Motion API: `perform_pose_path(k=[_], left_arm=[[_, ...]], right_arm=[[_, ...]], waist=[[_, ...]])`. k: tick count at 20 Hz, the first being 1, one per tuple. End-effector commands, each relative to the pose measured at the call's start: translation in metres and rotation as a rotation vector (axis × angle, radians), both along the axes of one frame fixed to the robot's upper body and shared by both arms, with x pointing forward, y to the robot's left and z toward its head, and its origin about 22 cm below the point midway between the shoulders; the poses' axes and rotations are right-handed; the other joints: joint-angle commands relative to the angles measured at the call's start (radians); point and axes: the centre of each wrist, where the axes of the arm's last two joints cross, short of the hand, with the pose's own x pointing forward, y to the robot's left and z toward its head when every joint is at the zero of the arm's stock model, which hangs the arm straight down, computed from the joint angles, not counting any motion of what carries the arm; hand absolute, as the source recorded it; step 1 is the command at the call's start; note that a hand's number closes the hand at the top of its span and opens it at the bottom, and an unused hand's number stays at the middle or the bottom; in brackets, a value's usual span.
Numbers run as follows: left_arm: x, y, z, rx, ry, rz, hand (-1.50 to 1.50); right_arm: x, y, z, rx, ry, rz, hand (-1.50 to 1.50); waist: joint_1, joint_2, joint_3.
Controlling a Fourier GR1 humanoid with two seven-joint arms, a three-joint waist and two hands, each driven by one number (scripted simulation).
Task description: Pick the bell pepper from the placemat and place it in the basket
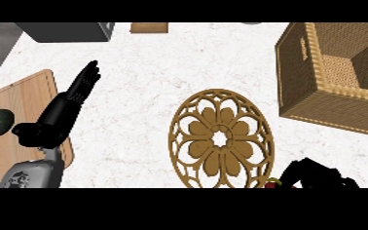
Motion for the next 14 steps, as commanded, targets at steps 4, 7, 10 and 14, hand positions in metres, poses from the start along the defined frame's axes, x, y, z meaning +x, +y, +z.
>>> perform_pose_path(k=[4,7,10,14], left_arm=[[0.003,-0.001,0.003,0.010,-0.008,-0.006,0.00],[0.009,0.007,0.006,0.001,0.010,0.006,0.00],[0.008,-0.006,0.010,0.007,-0.007,-0.009,0.00],[0.012,-0.012,-0.002,0.015,0.015,-0.012,0.00]], right_arm=[[-0.004,-0.018,0.065,-0.001,-0.139,-0.162,1.50],[0.011,-0.022,0.071,0.029,-0.152,-0.199,1.50],[0.047,-0.033,0.088,0.042,-0.174,-0.268,1.50],[0.084,-0.028,0.116,0.068,-0.187,-0.360,1.50]], waist=[[0.017,0.003,0.000],[0.011,0.002,0.000],[0.017,0.003,0.001],[0.016,0.003,0.001]])
